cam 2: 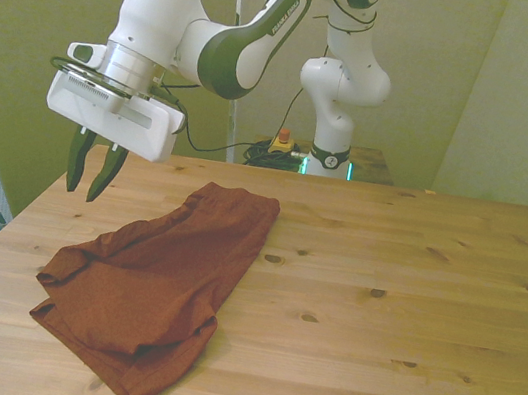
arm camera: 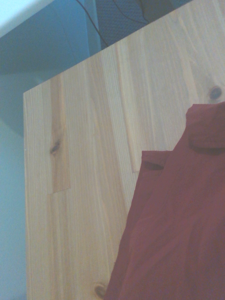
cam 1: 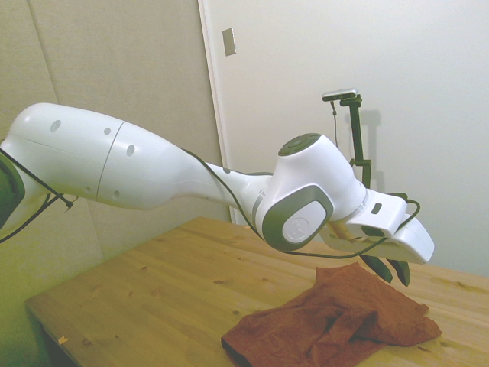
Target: Fold the shorts
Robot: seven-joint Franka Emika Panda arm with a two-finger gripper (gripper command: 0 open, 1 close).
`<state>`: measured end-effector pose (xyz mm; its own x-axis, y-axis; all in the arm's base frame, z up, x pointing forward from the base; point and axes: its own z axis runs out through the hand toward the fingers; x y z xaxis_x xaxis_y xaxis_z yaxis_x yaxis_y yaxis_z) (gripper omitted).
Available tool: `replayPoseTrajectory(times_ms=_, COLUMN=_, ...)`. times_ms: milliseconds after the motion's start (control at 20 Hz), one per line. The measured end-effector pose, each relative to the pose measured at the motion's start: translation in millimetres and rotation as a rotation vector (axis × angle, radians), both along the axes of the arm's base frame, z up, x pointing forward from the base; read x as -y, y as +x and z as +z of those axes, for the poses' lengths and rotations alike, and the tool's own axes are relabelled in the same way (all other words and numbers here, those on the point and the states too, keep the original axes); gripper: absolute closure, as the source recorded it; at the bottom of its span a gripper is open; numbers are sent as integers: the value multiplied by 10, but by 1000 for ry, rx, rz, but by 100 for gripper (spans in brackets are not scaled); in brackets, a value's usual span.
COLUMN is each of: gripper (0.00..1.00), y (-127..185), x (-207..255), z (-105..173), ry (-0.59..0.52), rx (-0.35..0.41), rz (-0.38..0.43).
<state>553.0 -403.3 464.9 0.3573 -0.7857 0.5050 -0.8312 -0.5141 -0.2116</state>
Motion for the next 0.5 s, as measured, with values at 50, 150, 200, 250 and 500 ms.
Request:
replayPoseTrajectory(times_ms=50, gripper=0, y=-55, x=-6, z=2, ry=18, rx=-15, rz=-5)
replayPoseTrajectory(times_ms=150, gripper=0, y=-235, x=-130, z=-26, ry=94, rx=-59, rz=-10)
replayPoseTrajectory(times_ms=200, gripper=0, y=-342, x=-246, z=-44, ry=136, rx=-84, rz=-4)
replayPoseTrajectory(times_ms=250, gripper=0, y=-438, x=-397, z=-61, ry=172, rx=-109, rz=10)
replayPoseTrajectory(times_ms=500, gripper=0, y=-917, x=-1341, z=-221, ry=323, rx=-233, rz=131)
